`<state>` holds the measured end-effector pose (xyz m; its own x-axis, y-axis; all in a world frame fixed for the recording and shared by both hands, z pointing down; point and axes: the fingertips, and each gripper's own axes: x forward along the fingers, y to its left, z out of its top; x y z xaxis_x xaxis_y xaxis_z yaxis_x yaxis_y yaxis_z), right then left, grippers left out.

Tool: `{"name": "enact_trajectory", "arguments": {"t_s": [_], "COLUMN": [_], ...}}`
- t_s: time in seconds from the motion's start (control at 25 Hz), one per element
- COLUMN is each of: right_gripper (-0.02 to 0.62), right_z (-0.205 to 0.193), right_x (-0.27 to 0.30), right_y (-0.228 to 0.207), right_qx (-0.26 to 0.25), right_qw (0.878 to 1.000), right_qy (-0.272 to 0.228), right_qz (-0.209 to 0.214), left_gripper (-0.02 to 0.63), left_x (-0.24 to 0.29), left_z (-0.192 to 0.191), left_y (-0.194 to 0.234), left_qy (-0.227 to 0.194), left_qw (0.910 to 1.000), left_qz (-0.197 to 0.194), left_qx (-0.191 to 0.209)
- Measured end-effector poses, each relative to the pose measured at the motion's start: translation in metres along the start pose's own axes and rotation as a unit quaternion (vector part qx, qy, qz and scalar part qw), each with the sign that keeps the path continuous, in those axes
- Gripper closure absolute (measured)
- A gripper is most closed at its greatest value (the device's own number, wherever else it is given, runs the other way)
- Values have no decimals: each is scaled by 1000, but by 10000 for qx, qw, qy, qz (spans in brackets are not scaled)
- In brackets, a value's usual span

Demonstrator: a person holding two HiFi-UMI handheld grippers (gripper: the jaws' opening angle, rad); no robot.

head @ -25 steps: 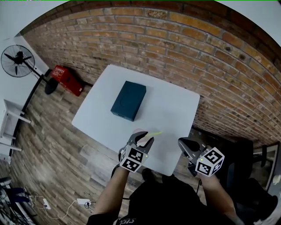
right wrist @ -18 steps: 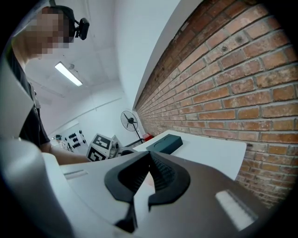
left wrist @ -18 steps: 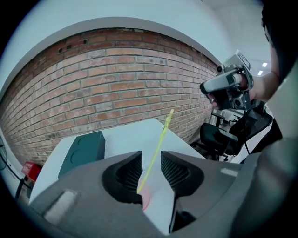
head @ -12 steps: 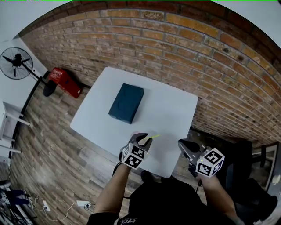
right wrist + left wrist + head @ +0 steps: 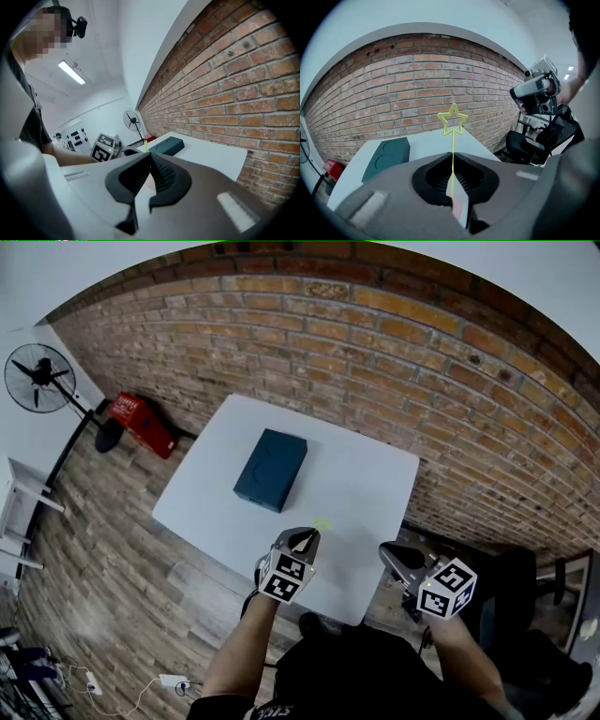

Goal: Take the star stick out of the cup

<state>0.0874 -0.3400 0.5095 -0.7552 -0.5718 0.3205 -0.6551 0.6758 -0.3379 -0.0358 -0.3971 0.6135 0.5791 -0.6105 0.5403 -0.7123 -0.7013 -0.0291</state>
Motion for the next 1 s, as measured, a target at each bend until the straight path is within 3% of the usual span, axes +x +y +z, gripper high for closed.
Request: {"name": "enact_trajectory", "arguments": {"t_s": [0.28,0.56,1.0], "right_gripper": [594,594,595], "right_z": [27,56,92], "right_x": [4,25,46], "right_y": [1,11,42], "right_qx": [-229,-475,-834], "right_qw": [9996,9979,9890], "right_qy": [-135,-281,-784], "right_qz": [69,330,936], "left_gripper": [594,594,595], "left_x": [-35,-91,-183], "left_z": [61,118,140], "left_y": [28,61,104], "left_qy": [-732,-1498,-2114], "left_qw": [9961,9839,9582], "left_qz": [412,814,1626], "left_qx": [-275,-540,-1039]}}
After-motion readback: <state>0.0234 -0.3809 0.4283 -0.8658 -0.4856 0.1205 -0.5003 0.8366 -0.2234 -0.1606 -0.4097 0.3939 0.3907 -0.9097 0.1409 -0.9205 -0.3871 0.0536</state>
